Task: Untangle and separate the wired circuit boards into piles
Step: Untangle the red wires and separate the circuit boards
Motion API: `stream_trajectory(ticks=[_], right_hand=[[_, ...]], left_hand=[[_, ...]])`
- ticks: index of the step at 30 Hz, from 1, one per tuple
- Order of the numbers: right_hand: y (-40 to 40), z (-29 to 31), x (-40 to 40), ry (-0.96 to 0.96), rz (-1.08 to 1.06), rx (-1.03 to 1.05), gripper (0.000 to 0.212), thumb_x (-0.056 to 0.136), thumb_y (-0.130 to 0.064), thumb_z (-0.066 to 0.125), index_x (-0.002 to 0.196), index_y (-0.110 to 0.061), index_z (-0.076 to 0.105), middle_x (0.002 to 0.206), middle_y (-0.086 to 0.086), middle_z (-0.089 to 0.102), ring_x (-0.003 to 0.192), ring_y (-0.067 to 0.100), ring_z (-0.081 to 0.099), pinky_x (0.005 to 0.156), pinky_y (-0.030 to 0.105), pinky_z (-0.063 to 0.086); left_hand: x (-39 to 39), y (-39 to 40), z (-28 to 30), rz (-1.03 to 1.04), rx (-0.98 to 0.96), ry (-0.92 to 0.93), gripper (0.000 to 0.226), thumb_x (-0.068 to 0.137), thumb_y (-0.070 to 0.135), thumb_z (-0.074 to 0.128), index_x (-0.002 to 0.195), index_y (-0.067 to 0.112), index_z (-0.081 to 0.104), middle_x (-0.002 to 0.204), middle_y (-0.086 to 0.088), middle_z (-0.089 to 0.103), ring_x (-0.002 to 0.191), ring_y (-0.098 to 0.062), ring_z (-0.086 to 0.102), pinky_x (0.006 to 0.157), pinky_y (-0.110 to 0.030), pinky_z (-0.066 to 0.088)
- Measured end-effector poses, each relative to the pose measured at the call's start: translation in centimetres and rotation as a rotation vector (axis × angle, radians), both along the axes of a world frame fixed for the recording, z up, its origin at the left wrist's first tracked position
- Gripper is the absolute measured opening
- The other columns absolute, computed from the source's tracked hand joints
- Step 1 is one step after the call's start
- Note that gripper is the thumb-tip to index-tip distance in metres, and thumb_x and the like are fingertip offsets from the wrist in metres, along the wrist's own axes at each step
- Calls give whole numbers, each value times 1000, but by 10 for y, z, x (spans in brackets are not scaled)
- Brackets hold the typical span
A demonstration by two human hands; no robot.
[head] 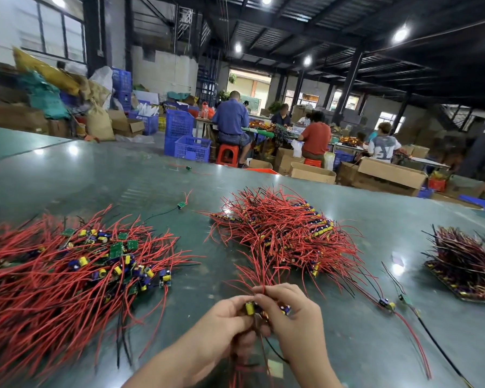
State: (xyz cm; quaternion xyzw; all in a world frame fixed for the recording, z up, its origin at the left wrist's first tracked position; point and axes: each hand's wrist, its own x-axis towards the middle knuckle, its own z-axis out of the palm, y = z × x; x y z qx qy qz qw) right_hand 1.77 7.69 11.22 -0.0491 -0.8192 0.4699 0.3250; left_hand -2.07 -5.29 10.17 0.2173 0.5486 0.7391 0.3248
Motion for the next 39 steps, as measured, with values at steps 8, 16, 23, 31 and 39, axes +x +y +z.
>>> stream_trajectory(ticks=[8,16,23,31,39], right_hand=[[9,15,4,-214,304,-482,18,75,0,70,65,-14,75,62,5,67,54,9,57,51,16,46],[-5,1,-7,-89,318,-1014,13,61,-3,61,55,-10,71,50,7,55,36,13,45,38,19,39],[-13,0,-8,30,244,-990,15,64,-5,62,51,-12,63,51,1,56,40,8,47,40,18,42],[-5,-5,-9,19,125,-930,9,65,-6,66,68,-4,58,49,4,51,39,14,42,36,22,38],[2,-2,-3,40,52,-748,10,74,-5,71,66,-10,68,53,-4,61,48,1,51,48,13,43]], left_hand=[[6,0,12,-64,-153,179,30,87,45,56,86,15,53,47,11,44,38,-3,35,39,-16,23],[10,3,12,-11,43,104,28,81,35,49,80,7,48,43,5,32,31,-2,17,32,-12,14],[11,6,9,10,155,32,17,85,30,55,82,16,65,46,6,25,30,0,17,29,-10,16],[10,4,11,42,81,32,27,80,34,53,75,7,52,40,2,28,32,-5,13,32,-10,15],[6,1,9,76,-10,192,32,86,38,56,72,9,55,40,4,33,32,-6,18,33,-13,17]])
